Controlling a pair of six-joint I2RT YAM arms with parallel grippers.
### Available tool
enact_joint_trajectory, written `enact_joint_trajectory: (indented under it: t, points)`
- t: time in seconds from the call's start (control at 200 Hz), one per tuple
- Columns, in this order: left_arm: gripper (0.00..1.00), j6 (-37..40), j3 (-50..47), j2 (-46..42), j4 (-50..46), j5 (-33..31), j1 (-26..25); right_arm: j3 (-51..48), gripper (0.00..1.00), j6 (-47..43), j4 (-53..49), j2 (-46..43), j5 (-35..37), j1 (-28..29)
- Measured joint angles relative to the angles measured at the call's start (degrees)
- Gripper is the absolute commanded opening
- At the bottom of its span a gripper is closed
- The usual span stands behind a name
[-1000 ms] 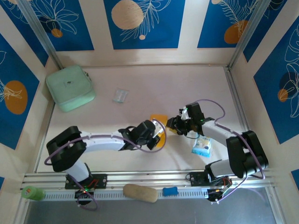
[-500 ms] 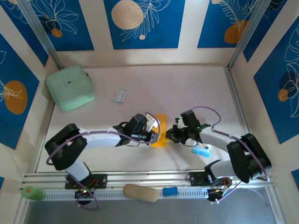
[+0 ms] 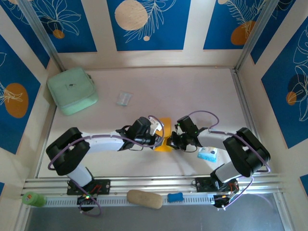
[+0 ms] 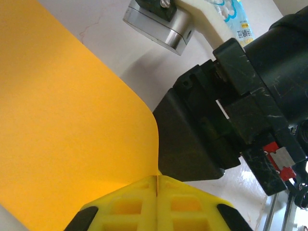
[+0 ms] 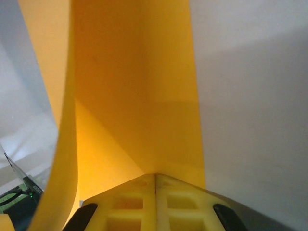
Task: Fold a paper plane with a square sheet of paper (pick it up from the middle)
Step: Fold the triangle a second time at the center of the table.
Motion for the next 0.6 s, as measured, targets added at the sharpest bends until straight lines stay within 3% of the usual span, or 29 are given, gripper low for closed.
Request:
enact_joint_trajectory:
  t: [0.46, 0.6]
  points:
    - [0.09, -0.3, 0.3, 2.0, -0.3, 1.8, 0.4, 0.4, 0.03, -1.9, 0.0, 0.5, -0.2, -0.4]
    - [0.05, -0.4, 0.3, 2.0, -0.3, 2.3, 0.5, 0.5, 0.03, -2.5, -0.2, 0.5, -0.2, -0.8]
